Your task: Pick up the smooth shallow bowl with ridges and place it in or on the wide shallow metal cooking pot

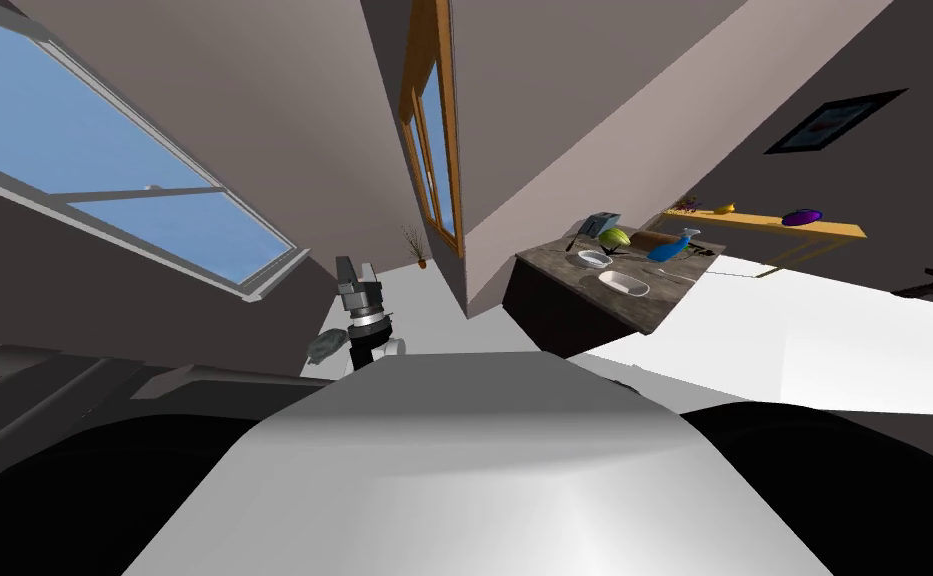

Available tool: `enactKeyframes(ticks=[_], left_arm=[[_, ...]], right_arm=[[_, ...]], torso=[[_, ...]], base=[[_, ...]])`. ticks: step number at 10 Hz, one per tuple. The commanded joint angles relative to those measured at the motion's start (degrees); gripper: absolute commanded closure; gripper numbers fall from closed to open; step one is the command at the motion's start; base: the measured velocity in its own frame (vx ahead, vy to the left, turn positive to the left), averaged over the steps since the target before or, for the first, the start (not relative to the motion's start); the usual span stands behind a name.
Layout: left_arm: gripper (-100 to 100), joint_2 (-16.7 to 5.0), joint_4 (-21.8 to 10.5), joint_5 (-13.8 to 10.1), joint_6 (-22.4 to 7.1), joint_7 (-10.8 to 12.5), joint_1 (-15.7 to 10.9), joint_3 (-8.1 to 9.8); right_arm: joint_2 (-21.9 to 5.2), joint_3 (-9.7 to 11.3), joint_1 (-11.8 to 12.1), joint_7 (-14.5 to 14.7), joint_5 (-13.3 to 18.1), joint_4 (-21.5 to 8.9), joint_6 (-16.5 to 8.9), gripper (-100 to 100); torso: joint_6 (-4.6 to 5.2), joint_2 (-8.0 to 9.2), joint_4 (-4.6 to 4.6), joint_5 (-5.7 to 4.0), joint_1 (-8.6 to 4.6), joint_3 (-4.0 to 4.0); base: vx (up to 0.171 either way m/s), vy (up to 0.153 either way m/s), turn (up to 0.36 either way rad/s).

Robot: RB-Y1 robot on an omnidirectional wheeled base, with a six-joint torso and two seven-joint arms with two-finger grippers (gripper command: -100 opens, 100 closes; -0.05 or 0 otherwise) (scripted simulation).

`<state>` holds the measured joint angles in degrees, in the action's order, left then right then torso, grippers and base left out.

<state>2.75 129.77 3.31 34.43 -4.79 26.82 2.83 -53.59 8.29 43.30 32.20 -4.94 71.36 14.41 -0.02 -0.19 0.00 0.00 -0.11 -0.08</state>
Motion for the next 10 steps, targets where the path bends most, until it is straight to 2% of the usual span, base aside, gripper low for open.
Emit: enactKeyframes(ticks=[1, 2, 3, 4, 5, 6, 7, 8, 9, 10], left_arm=[[0, 0.0, 0.0, 0.0, 0.0, 0.0, 0.0, 0.00], [0, 0.0, 0.0, 0.0, 0.0, 0.0, 0.0, 0.00], [0, 0.0, 0.0, 0.0, 0.0, 0.0, 0.0, 0.01], [0, 0.0, 0.0, 0.0, 0.0, 0.0, 0.0, 0.00], [0, 0.0, 0.0, 0.0, 0.0, 0.0, 0.0, 0.01], [0, 0.0, 0.0, 0.0, 0.0, 0.0, 0.0, 0.01], [0, 0.0, 0.0, 0.0, 0.0, 0.0, 0.0, 0.01], [0, 0.0, 0.0, 0.0, 0.0, 0.0, 0.0, 0.01], [0, 0.0, 0.0, 0.0, 0.0, 0.0, 0.0, 0.01], [0, 0.0, 0.0, 0.0, 0.0, 0.0, 0.0, 0.02]], right_arm=[[-2.9, 0.3, 0.8, 2.6, 0.1, -2.9, -1.3, -100], [-3.5, 0.3, 0.8, 2.6, 0.1, -4.1, -1.3, -100], [-5.7, 0.6, 1.2, 4.2, 0.3, -6.3, -1.3, -100], [-5.7, 0.6, 1.2, 4.2, 0.3, -8.8, -1.3, -100], [-5.7, 0.6, 1.2, 4.2, 0.3, -8.8, -1.3, -100], [-7.7, 1.0, 1.4, 5.8, 0.4, -10.6, -1.3, -100], [-7.7, 1.0, 1.4, 5.8, 0.4, -12.4, -1.3, -100], [-9.6, 1.3, 1.6, 7.3, 0.5, -13.9, -1.4, -100], [-9.6, 1.3, 1.6, 7.3, 0.5, -15.8, -1.4, -100], [-9.6, 1.3, 1.6, 7.3, 0.5, -15.9, -1.4, -100]], torso=[[0.00, 0.00, 0.00, 0.00, 0.00, 0.00], [-0.02, -0.15, -0.03, 0.01, 0.04, -0.08], [0.06, -0.12, -0.03, 0.00, 0.02, -0.08], [0.00, -0.14, -0.03, -0.02, -0.05, -0.08], [0.08, -0.08, -0.03, -0.01, -0.07, -0.05], [0.08, 0.06, 0.01, -0.04, -0.09, 0.03], [0.00, -0.01, 0.01, -0.04, -0.10, 0.00], [0.06, -0.03, -0.01, -0.03, -0.12, -0.02], [-0.01, -0.16, -0.03, -0.05, -0.21, -0.09], [0.07, -0.13, -0.03, -0.06, -0.18, -0.09]], base=[[0.095, 0.052, 0.347], [0.080, 0.035, 0.086], [0.084, 0.016, 0.217], [0.073, 0.002, 0.130], [0.026, -0.004, -0.027], [0.054, 0.005, 0.204], [0.064, -0.008, 0.140], [0.099, -0.033, 0.211], [0.089, -0.027, 0.117], [0.033, -0.003, -0.019]])
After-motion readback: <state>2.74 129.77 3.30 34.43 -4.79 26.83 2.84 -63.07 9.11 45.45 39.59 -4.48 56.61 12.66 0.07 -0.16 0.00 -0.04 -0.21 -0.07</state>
